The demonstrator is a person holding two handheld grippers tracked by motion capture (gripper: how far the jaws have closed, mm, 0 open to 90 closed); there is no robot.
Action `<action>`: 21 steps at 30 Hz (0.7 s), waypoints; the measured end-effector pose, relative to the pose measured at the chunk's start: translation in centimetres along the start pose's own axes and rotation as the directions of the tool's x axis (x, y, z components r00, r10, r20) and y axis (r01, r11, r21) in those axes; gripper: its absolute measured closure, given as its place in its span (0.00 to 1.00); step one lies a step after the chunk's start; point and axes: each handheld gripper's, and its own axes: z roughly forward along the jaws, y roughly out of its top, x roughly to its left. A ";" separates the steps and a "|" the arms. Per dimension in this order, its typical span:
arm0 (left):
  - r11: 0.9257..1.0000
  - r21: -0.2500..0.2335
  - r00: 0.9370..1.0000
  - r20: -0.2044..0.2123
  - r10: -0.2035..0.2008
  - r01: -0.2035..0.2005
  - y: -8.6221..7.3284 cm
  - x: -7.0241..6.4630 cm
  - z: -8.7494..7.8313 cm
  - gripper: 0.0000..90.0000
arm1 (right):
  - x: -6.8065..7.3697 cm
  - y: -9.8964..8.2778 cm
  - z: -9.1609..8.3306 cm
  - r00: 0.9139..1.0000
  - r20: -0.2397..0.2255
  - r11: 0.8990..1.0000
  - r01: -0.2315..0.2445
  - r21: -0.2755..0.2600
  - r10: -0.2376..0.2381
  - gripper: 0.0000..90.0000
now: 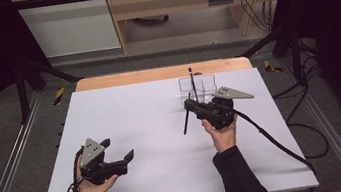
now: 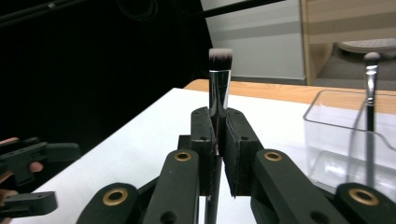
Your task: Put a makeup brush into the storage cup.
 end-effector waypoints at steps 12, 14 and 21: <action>1.000 0.016 1.000 -0.020 -0.017 0.018 -0.6 0.9 -0.2 0.09 | -1.5 1.4 -0.1 0.998 0.056 1.000 0.016 -0.017 -0.015 0.93; 1.000 0.017 1.000 -0.022 -0.020 0.020 -0.6 0.9 -0.2 0.09 | -1.8 1.6 0.0 0.998 0.063 1.000 0.015 -0.019 -0.013 0.93; 1.000 0.018 0.999 -0.027 -0.022 0.022 -0.7 1.0 -0.2 0.09 | -2.5 2.6 0.1 0.994 0.102 0.999 0.040 -0.026 -0.038 0.93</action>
